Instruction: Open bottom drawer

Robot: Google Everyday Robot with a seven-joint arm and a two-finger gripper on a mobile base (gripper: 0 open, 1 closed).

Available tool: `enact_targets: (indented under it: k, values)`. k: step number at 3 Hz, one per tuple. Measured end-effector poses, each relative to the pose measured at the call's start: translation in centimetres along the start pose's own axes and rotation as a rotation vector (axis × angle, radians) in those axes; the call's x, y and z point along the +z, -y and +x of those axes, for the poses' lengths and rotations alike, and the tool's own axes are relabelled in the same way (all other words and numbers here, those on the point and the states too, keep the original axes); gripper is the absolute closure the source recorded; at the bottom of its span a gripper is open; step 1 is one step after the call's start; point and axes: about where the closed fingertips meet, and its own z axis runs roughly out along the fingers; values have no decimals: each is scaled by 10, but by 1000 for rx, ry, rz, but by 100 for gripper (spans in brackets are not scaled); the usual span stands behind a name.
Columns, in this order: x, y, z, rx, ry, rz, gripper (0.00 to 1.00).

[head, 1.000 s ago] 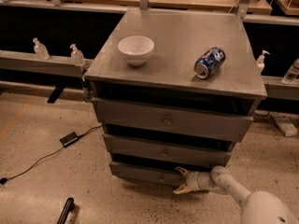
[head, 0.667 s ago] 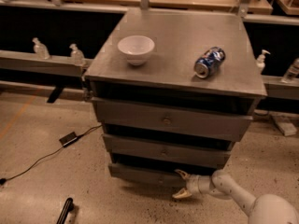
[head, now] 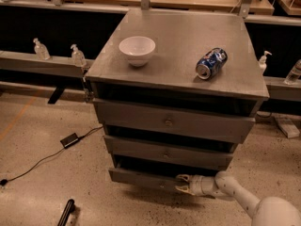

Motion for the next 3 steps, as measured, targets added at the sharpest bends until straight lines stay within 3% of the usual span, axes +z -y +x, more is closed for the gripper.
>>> enact_targets:
  k: [2, 3]
  values:
    - [-3, 1, -4, 0, 0, 0, 55]
    - [-3, 1, -4, 0, 0, 0, 30]
